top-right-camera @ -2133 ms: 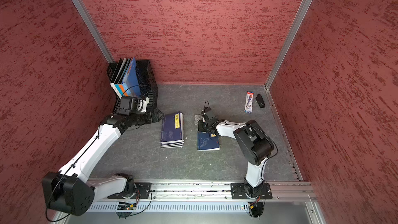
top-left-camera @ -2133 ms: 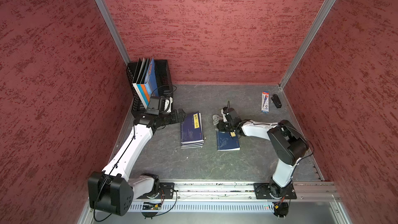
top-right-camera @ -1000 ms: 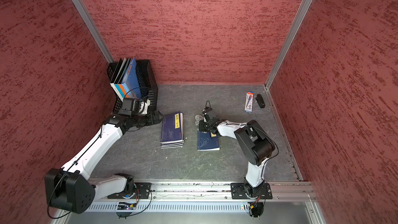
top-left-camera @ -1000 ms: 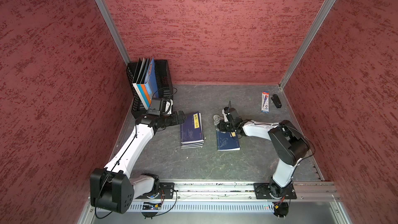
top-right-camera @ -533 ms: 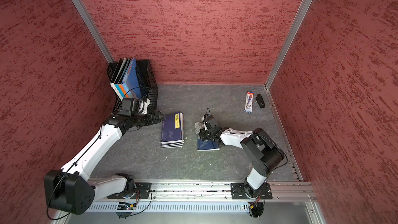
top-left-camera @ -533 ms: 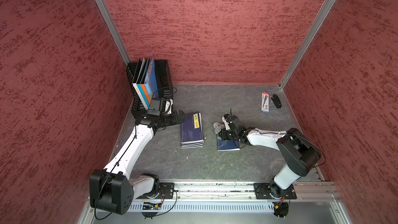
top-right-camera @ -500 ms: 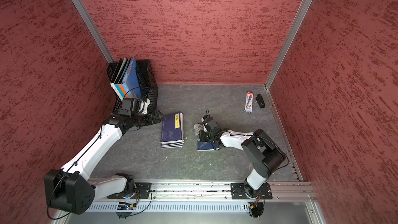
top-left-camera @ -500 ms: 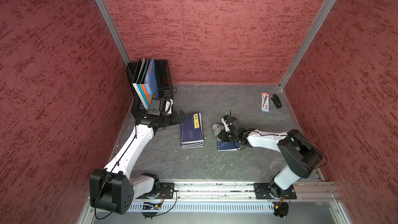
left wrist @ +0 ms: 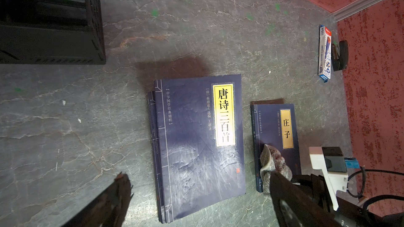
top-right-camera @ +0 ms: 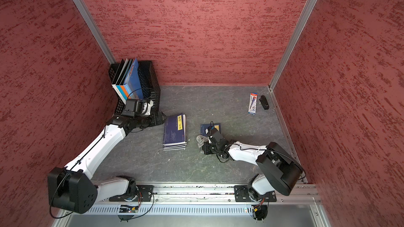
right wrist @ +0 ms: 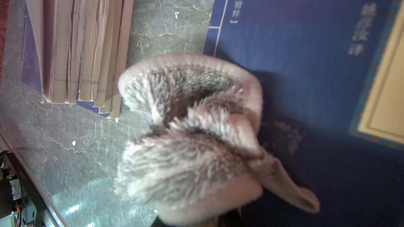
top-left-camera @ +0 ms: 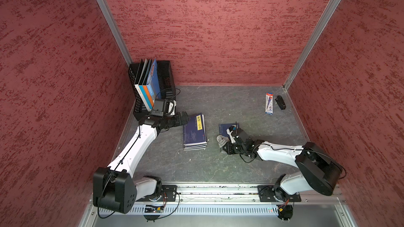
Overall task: Wipe the cover of the book
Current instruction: Wipe the dirt from the cover of the book.
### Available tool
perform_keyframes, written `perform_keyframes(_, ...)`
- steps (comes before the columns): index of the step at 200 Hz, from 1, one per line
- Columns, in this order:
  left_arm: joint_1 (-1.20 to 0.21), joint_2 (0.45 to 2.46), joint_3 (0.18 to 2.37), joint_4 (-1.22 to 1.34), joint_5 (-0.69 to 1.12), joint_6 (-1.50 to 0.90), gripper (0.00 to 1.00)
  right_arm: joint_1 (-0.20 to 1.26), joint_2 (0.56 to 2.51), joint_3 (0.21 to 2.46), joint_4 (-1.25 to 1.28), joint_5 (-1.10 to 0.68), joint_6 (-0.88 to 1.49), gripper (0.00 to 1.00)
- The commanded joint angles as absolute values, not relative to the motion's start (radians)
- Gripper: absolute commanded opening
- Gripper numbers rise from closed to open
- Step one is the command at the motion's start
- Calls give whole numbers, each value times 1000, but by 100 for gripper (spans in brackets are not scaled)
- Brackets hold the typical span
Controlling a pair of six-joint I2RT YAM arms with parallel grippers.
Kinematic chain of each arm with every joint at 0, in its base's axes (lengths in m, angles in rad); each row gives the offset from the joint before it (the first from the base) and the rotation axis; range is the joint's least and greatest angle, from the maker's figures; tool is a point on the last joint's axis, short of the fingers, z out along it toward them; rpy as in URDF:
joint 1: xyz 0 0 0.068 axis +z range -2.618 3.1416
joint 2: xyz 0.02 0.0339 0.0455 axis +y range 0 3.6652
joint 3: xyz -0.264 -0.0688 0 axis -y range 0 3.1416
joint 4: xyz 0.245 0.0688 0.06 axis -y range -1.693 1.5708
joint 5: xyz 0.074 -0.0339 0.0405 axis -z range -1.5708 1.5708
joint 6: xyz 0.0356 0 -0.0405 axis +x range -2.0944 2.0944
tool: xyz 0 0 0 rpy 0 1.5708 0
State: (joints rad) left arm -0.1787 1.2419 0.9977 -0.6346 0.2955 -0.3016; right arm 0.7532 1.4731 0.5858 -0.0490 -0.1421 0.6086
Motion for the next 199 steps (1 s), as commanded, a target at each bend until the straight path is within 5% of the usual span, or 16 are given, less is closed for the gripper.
perform_keyframes(1,-175,1235,1008,-627,309,-297,100,712,1548,571,-216,-64,594,20)
perform_keyframes(115,-179,1198,984,-623,325,-319,100,505,1859,931,-177,-93,414,20)
perform_keyframes(199,-202,1273,1016,-581,334,-315,100,547,1531,599,-305,-75,539,21)
